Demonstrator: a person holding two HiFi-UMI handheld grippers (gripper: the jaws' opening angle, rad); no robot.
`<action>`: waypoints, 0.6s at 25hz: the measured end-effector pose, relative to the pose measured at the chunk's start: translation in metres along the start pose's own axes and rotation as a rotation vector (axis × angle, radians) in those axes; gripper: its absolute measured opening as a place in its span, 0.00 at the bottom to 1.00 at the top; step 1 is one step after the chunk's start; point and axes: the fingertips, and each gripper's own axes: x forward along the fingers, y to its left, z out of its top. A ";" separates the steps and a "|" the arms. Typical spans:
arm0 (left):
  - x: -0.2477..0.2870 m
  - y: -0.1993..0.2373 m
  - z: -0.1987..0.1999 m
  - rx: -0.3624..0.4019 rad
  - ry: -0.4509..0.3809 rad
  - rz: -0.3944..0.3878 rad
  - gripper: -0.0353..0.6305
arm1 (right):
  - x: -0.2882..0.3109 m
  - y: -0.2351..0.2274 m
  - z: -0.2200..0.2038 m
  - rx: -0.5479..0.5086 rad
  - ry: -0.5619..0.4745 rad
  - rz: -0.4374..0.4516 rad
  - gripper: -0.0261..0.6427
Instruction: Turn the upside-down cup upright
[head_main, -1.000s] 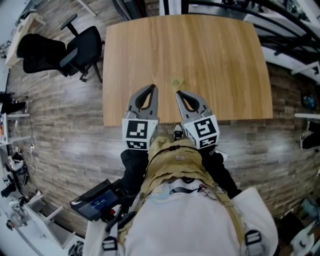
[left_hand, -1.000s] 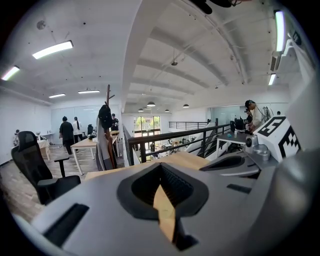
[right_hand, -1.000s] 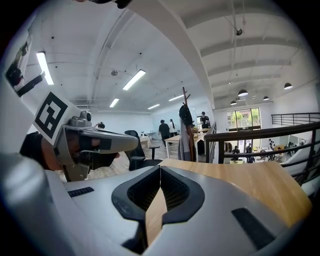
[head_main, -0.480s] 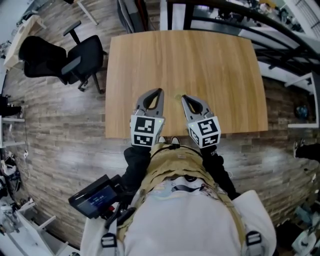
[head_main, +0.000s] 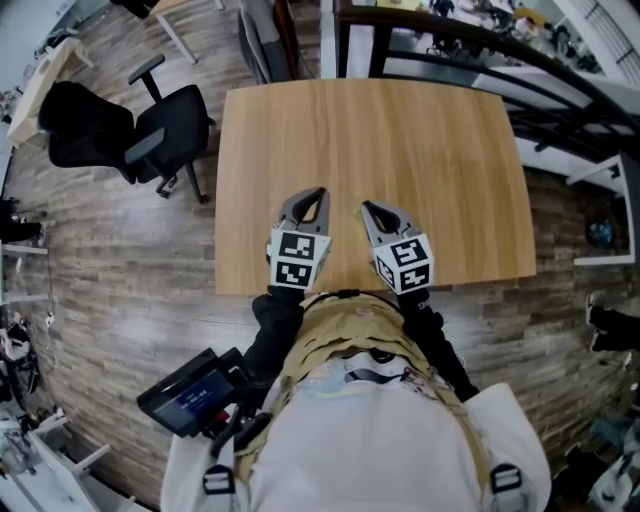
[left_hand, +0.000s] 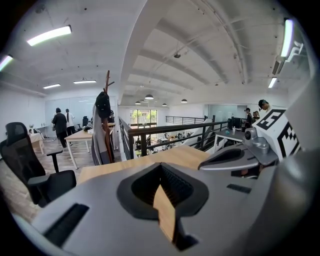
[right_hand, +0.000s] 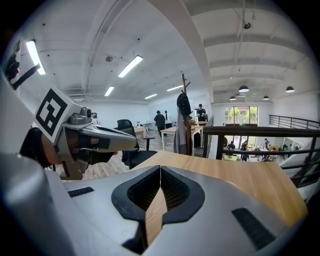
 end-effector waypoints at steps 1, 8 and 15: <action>0.004 0.001 -0.005 -0.001 0.012 -0.004 0.06 | 0.004 0.000 -0.002 -0.003 0.010 0.002 0.07; 0.036 0.013 -0.063 -0.029 0.152 -0.021 0.06 | 0.034 -0.014 -0.050 0.002 0.143 0.003 0.07; 0.062 0.017 -0.117 -0.054 0.277 -0.042 0.06 | 0.059 -0.031 -0.118 0.018 0.325 0.010 0.07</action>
